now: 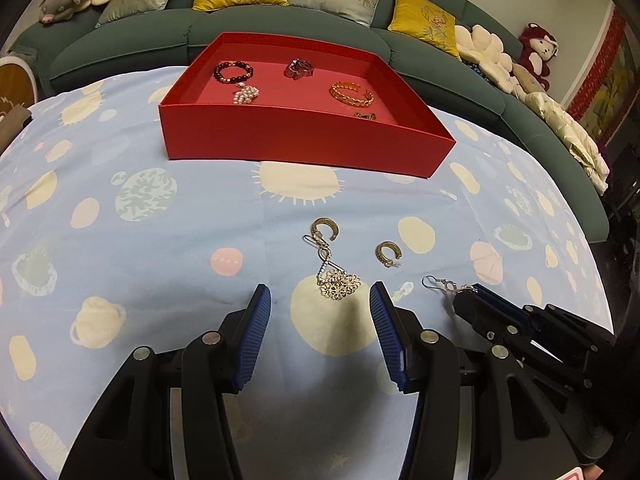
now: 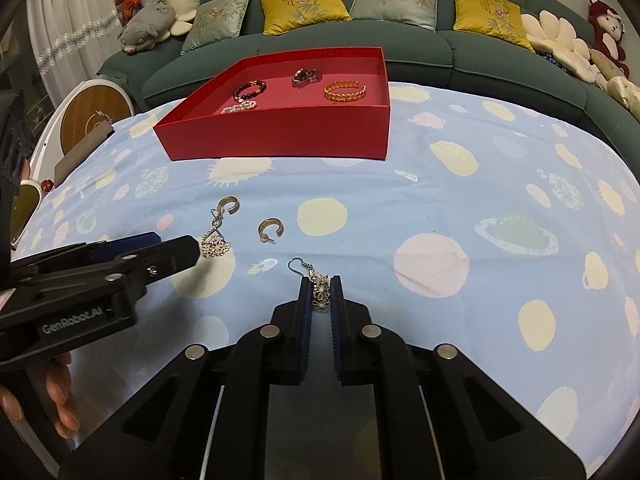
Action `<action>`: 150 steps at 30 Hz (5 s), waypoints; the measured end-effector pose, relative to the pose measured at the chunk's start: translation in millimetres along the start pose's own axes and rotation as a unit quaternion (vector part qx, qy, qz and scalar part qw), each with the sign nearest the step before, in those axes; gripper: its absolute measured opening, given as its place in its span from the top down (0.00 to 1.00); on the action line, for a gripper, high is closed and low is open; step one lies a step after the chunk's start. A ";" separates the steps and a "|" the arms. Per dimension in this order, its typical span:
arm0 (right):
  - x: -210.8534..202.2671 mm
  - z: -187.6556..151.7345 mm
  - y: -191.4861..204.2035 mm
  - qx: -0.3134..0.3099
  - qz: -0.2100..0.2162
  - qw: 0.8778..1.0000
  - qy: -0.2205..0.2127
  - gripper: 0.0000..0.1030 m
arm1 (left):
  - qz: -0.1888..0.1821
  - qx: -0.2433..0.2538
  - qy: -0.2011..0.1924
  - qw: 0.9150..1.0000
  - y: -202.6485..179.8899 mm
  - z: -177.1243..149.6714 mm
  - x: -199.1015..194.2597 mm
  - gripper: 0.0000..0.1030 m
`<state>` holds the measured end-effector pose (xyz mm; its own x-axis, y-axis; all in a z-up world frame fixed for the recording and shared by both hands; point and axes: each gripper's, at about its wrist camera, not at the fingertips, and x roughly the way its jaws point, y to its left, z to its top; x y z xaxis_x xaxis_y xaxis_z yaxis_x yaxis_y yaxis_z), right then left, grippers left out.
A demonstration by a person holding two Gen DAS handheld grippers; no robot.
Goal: Organize jewelry
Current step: 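Grasp a silver drop earring with the right gripper while the left gripper grasps the other, then carry both silver drop earrings into the red box and open both grippers, then move both grippers back over the two gold hoop earrings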
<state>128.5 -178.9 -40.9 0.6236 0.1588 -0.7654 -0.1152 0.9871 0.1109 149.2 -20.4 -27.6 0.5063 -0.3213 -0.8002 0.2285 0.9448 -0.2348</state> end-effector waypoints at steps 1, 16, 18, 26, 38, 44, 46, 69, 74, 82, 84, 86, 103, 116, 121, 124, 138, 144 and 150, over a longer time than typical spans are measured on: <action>-2.2 0.1 -0.4 0.001 0.002 1.000 -0.001 0.92 | 0.002 0.002 -0.001 1.000 -1.5 0.4 2.3 0.52; -15.8 1.8 -14.0 0.023 0.011 1.000 -0.010 0.92 | 0.027 0.058 -0.033 0.997 -17.1 1.3 16.0 0.89; -16.9 2.6 -14.7 0.025 0.012 1.000 -0.011 0.92 | 0.025 0.063 -0.032 0.997 -19.0 0.4 16.0 0.92; -23.0 5.8 -17.7 0.031 0.015 0.999 -0.019 0.92 | 0.007 0.073 -0.025 0.997 -21.0 -1.9 7.5 0.99; -26.3 8.6 -20.0 0.035 0.018 0.999 -0.024 0.92 | 0.000 0.043 -0.022 0.999 -19.8 -1.8 4.3 0.97; -26.1 7.9 -18.8 0.035 0.021 0.999 -0.023 0.92 | 0.013 0.047 -0.026 0.998 -23.4 -1.1 12.3 0.89; -26.2 8.0 -18.9 0.036 0.022 0.999 -0.023 0.92 | 0.027 0.055 -0.033 0.998 -26.7 -1.7 13.2 0.69; -31.6 10.9 -19.4 0.043 0.027 0.998 -0.030 0.92 | 0.042 0.084 -0.022 0.995 -30.1 -4.4 8.9 0.86; -36.9 16.6 -15.1 0.042 0.034 0.998 -0.038 0.92 | 0.023 0.064 -0.026 0.997 -21.3 -3.8 -9.2 0.86; -41.8 27.3 1.8 0.033 0.046 0.997 -0.050 0.92 | 0.001 0.037 -0.055 0.998 -2.7 3.1 -48.2 0.86; -42.8 29.9 6.0 0.030 0.048 0.997 -0.053 0.92 | -0.005 0.030 -0.061 0.998 1.6 6.3 -55.8 0.87; -43.4 34.8 10.3 0.027 0.050 0.997 -0.058 0.92 | -0.008 0.026 -0.066 0.997 4.7 10.5 -62.3 0.87; -34.3 137.8 20.2 0.013 0.063 0.993 -0.102 0.92 | 0.019 0.050 -0.136 0.989 17.6 120.3 -73.9 0.86; 51.1 187.1 12.1 0.036 0.078 0.995 -0.054 0.92 | 0.016 0.041 -0.108 0.993 16.9 191.8 10.4 0.86; 76.4 187.4 4.4 0.047 0.075 0.995 -0.038 0.92 | 0.020 0.029 -0.090 0.995 20.2 198.6 40.2 0.86; 89.0 187.6 0.8 0.053 0.075 0.995 -0.030 0.92 | 0.020 0.025 -0.085 0.996 22.5 199.5 51.3 0.86; 79.4 178.2 -15.8 0.077 0.097 0.991 -0.057 0.90 | -0.018 -0.033 -0.089 0.995 43.4 192.7 31.6 0.84; 9.5 164.2 -23.9 0.069 0.098 0.988 -0.096 0.90 | 0.007 0.001 -0.109 0.994 35.3 159.7 -33.2 0.84; -50.8 119.4 -20.2 0.054 0.086 0.991 -0.087 0.82 | 0.018 0.002 -0.088 0.996 34.2 104.3 -73.1 0.75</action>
<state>191.5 -204.6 71.4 0.7270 0.3168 -0.6092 -0.1545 0.9399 0.3044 206.7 28.7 80.4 0.6520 -0.2934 -0.6992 0.2111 0.9559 -0.2042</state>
